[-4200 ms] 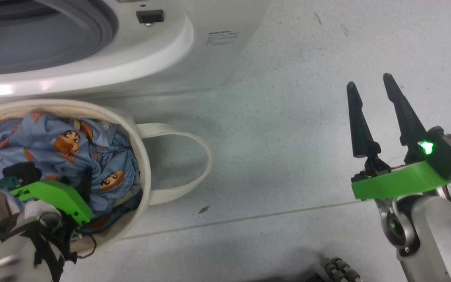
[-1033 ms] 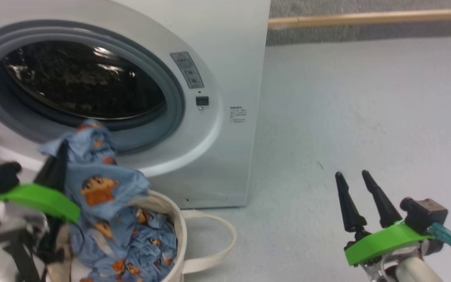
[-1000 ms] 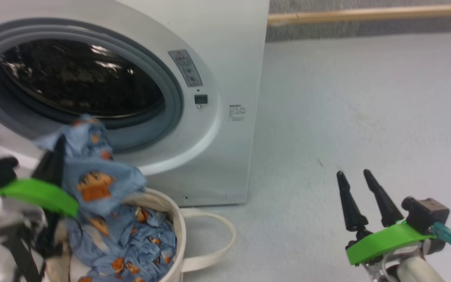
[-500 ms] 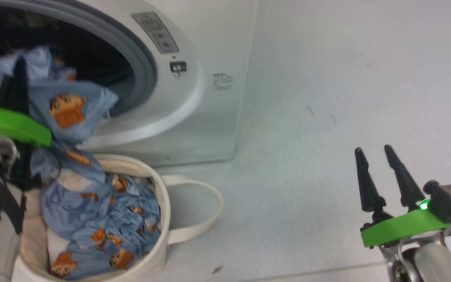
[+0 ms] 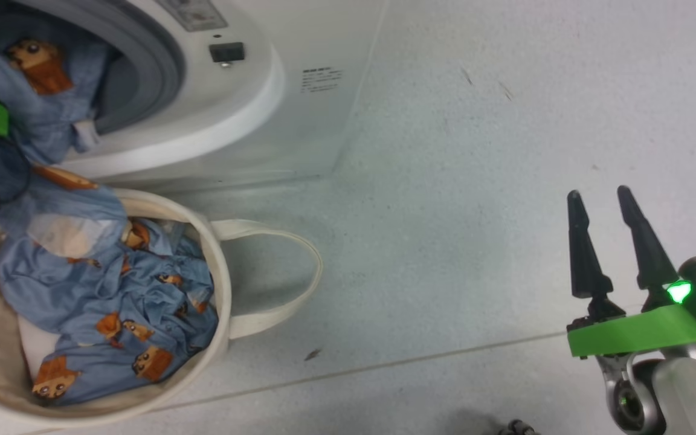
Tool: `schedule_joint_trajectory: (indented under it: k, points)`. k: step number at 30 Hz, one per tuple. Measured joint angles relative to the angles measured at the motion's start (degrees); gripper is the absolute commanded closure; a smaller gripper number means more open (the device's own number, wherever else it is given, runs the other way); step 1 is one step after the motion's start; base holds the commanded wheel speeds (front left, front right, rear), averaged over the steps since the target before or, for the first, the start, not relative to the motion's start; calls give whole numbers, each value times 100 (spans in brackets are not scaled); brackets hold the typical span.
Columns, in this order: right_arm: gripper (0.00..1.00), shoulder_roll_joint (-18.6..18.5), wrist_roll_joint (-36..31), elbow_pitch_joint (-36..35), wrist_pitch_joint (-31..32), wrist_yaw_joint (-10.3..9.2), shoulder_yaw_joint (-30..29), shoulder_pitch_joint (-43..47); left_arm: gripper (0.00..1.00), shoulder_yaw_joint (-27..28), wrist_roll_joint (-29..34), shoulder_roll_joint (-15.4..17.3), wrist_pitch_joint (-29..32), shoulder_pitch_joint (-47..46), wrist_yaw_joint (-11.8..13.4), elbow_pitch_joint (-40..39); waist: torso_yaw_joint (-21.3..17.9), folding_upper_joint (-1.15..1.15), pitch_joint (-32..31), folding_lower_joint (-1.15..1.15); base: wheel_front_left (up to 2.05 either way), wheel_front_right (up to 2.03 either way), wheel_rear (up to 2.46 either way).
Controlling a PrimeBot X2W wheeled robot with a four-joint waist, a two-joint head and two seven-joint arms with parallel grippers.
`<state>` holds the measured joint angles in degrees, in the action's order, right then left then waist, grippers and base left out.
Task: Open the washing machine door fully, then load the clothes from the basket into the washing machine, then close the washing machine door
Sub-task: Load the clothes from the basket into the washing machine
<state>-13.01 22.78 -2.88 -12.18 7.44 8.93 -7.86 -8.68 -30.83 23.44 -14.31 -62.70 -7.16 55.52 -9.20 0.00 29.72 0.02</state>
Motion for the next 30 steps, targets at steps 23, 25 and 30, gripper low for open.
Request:
schedule_joint_trajectory:
  k: [23, 25, 30]
  points:
    - [0, 166, -111, -156, -35, 0, -81, -22, 100, 390, 555, 38, -44, -338, 0, 130, -312, 0, 374, -2, 0, 0, 0]
    - [0, 166, -111, -146, -52, 0, -71, -24, 100, 290, 497, 63, -44, -397, 0, 199, -327, 0, 359, -2, 0, 0, 0]
    - [0, 162, -111, -136, -51, 0, -77, -24, 0, 3, 433, 77, -44, -555, 0, 517, -329, 0, 324, -2, 0, 0, 0]
